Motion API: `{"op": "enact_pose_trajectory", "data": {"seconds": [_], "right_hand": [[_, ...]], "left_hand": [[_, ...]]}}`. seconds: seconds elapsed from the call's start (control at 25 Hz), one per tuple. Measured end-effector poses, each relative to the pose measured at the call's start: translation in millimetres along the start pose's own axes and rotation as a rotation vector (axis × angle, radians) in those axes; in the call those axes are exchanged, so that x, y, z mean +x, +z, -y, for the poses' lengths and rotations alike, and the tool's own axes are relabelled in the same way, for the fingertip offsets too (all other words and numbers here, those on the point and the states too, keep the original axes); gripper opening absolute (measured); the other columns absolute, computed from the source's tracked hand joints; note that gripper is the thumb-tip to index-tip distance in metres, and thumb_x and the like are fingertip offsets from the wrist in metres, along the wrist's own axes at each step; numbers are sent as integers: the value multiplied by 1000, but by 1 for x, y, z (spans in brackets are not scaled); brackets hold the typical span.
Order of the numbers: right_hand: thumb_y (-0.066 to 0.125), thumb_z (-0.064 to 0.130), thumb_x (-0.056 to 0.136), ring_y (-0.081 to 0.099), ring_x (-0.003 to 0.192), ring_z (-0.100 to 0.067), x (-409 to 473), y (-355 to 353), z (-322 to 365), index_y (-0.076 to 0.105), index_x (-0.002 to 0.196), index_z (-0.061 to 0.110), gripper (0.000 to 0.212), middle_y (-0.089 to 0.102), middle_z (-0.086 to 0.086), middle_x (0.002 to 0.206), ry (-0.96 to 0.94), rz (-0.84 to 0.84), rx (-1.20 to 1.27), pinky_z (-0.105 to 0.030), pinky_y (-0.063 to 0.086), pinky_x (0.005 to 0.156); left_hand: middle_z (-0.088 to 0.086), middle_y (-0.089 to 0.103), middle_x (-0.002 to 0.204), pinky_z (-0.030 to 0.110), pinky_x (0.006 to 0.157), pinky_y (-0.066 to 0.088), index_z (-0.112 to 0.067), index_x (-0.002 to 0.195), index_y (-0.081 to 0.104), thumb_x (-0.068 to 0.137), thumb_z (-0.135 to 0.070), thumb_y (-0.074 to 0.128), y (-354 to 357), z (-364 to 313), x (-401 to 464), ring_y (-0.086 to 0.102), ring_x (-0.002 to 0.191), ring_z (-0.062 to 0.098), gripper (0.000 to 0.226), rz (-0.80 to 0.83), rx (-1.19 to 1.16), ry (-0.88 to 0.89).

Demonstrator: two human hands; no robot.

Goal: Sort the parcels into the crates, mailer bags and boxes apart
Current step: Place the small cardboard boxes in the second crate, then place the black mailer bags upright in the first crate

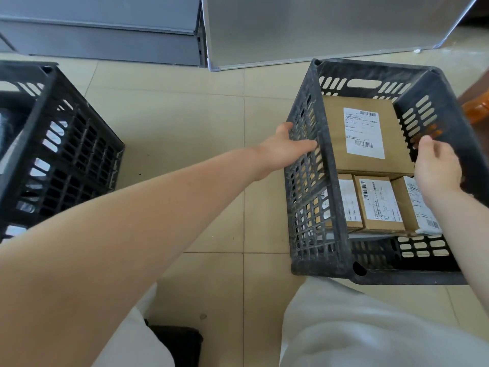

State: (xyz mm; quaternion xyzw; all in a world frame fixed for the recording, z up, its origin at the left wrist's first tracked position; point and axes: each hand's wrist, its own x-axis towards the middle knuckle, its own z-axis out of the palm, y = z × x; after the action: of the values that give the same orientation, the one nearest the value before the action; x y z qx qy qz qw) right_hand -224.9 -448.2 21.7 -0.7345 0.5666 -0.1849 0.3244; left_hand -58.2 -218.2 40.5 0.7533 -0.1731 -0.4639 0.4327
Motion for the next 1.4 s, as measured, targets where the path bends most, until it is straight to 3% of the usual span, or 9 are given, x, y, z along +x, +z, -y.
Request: {"op": "enact_pose_trajectory", "data": {"seconds": [0.24,0.32,0.48,0.56,0.68,0.84,0.96,1.24,1.4], "right_hand": [[31,55,102,50,105,-14,-20,31,77,53,134,24,50,56,3,117,-145,182,76,-34,38,88],[30,61,101,51,111,-13,-31,50,100,52,135,30,51,56,9,124,-191,273,69,-36,40,94],[31,55,105,46,124,-14,-54,92,133,47,142,23,52,53,8,129,-322,493,12,-33,32,96],[33,57,103,48,124,-15,-65,109,142,48,142,21,55,54,7,128,-388,507,-55,-32,34,96],[35,58,102,48,134,-20,-83,129,151,46,146,22,58,53,1,146,-473,496,-165,-40,39,107],[39,52,104,44,140,-25,-132,173,140,37,152,19,58,45,-4,154,-572,755,-355,-38,36,110],[48,45,103,49,135,-29,-183,219,107,43,149,18,53,53,-11,148,-681,928,-452,-37,41,109],[53,30,100,50,133,-32,-296,284,-2,44,147,11,52,55,-15,144,-444,1204,-510,-37,41,109],[57,32,98,58,123,-27,-334,290,-48,61,132,13,39,63,-9,133,-247,1311,-535,-29,45,97]], "left_hand": [[2,26,160,43,114,21,-30,156,13,99,-50,42,-42,11,-8,28,145,27,67,-104,93,-4],[0,25,161,42,115,20,-32,156,18,99,-51,41,-61,19,-13,27,145,25,64,-153,79,-16],[-4,28,159,40,112,22,-34,154,24,99,-52,41,-100,45,-22,29,144,22,60,-219,90,-46],[-4,29,159,41,112,22,-37,153,24,97,-54,42,-117,65,-26,30,143,22,61,-225,103,-89],[-5,31,157,41,112,23,-37,152,27,96,-53,44,-139,102,-32,31,143,21,61,-243,99,-149],[-2,41,152,36,113,27,-31,149,37,95,-48,49,-154,157,-39,40,137,20,58,-278,75,-199],[0,49,145,32,109,33,-28,146,43,95,-42,51,-154,192,-45,48,130,19,53,-284,61,-233],[4,43,151,26,107,29,-14,146,45,98,-28,51,-158,247,-58,38,138,21,50,-238,160,-371],[6,44,150,27,108,30,-12,144,47,99,-26,51,-156,264,-64,40,137,23,48,-228,186,-405]]}}
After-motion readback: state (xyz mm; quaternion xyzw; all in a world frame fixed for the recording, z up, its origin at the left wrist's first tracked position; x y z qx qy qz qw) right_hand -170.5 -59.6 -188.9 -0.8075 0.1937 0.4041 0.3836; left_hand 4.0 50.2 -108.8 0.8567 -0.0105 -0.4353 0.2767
